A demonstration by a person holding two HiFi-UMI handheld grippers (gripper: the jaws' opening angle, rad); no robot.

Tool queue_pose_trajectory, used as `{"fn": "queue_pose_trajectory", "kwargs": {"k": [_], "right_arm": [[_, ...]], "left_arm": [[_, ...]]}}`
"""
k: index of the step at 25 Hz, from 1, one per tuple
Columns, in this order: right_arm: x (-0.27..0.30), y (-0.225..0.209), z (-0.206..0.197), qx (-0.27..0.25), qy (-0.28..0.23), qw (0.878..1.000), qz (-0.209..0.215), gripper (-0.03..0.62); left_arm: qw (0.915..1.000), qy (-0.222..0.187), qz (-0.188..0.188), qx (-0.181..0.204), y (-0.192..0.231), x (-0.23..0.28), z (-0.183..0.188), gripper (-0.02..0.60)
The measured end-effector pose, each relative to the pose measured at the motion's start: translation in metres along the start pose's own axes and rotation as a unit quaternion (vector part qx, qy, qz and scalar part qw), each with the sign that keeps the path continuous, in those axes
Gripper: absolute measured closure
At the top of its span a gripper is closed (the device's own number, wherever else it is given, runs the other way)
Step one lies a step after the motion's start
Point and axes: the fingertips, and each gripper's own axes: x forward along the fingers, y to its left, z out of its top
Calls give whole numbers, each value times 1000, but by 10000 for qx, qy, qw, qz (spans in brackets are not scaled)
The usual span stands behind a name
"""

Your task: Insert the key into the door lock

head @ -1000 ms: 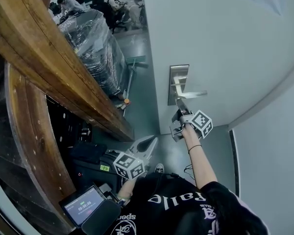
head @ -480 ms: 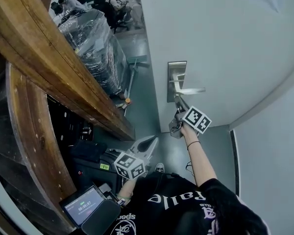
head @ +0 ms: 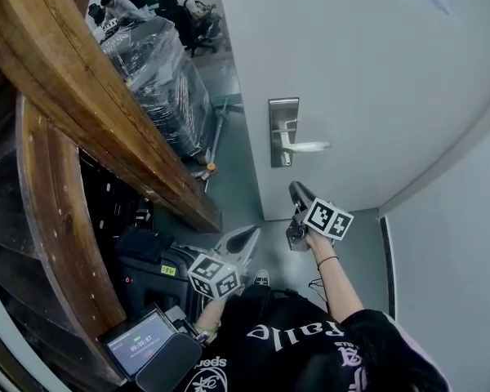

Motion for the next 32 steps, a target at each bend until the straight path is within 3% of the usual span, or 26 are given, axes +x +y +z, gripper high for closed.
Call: {"fn": "queue_pose_trajectory", "kwargs": {"k": [7,13,23,32], "right_arm": [[-83,22,-26,-569,440,9968,338,534],[-162,42,-44,-1065,544,9906,671,536],[-254,45,-93,-1123,908,9864,782,543],[-284,68,-126,-1195,871,9854,839,546]], "left_arm": [[9999,-38,127,-65,-51,-15,-20,577],[9991,-9,399,-145,-101,-37,-61,577],[9969,82,725,-277,-164,-84,-106,577],[9950,-77,953,-274,-173,-141,-117,577]]}}
